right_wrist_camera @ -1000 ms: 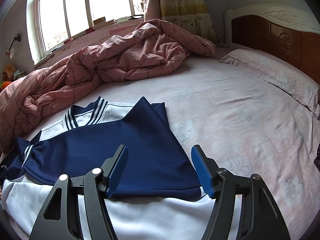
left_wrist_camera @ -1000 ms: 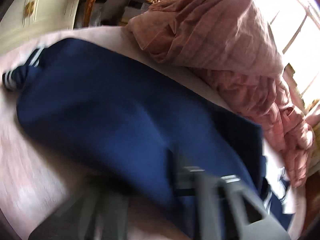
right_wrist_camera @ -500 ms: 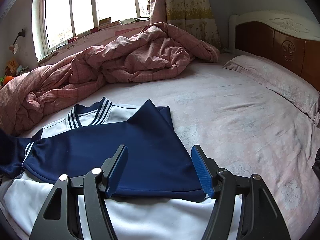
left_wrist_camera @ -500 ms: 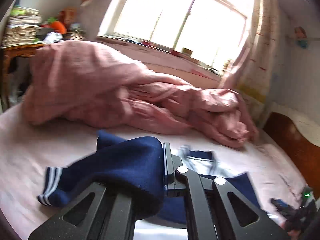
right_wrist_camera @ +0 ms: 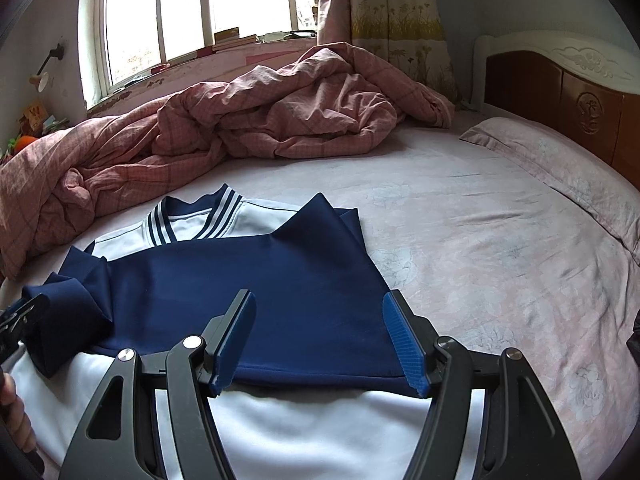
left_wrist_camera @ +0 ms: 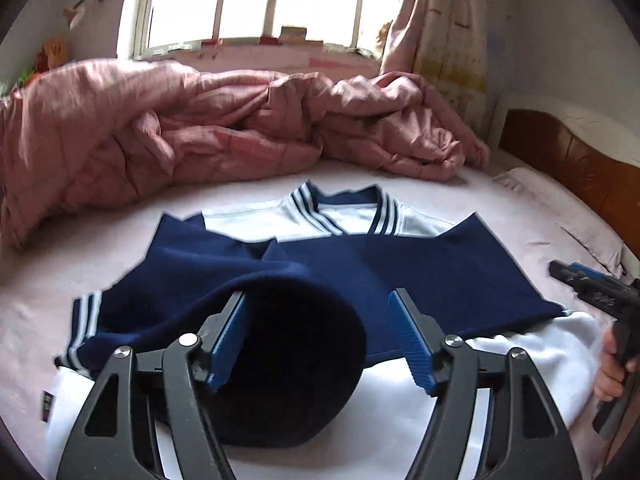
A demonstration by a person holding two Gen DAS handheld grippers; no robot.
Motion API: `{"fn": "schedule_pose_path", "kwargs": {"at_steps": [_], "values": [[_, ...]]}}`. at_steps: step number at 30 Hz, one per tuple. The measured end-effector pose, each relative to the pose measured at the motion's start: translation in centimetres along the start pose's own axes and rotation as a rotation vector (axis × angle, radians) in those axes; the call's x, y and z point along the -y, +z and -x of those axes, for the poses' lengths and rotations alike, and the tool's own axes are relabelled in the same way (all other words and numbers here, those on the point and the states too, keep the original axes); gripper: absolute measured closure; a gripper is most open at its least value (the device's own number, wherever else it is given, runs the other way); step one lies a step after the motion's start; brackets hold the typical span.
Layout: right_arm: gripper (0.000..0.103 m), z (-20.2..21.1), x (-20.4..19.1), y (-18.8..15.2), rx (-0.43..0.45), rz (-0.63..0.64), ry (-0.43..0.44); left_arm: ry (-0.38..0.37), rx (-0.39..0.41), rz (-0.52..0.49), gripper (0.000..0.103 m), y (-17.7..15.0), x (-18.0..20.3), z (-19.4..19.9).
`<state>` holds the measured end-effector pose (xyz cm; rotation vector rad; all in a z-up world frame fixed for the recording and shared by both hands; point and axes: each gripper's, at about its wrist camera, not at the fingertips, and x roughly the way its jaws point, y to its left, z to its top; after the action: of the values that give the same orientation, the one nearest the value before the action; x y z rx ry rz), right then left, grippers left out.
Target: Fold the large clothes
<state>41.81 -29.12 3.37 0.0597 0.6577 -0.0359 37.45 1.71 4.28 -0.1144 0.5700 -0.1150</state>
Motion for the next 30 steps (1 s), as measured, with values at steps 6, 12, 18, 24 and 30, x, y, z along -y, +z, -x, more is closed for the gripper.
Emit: {"fn": "schedule_pose_path", "kwargs": {"at_steps": [6,12,18,24,30], "values": [[0.034,-0.2,-0.7,-0.3,-0.002,0.016,-0.016,-0.003,0.151,0.116,0.015,2.0,-5.0,5.3],[0.034,-0.4,-1.7,-0.7,-0.008,0.055,-0.02,0.333,-0.061,0.258,0.01,2.4,-14.0,3.1],[0.033,-0.6,-2.8,-1.1,-0.01,0.099,-0.03,0.172,-0.306,0.456,0.016,-1.0,-21.5,-3.6],[0.033,-0.7,-3.3,-1.3,0.002,0.129,-0.054,0.121,-0.327,0.491,0.043,-3.0,-23.1,-4.9],[0.033,-1.3,-2.9,-1.3,-0.017,0.119,-0.06,0.185,-0.146,0.318,0.083,-0.5,-18.6,-2.0]]}}
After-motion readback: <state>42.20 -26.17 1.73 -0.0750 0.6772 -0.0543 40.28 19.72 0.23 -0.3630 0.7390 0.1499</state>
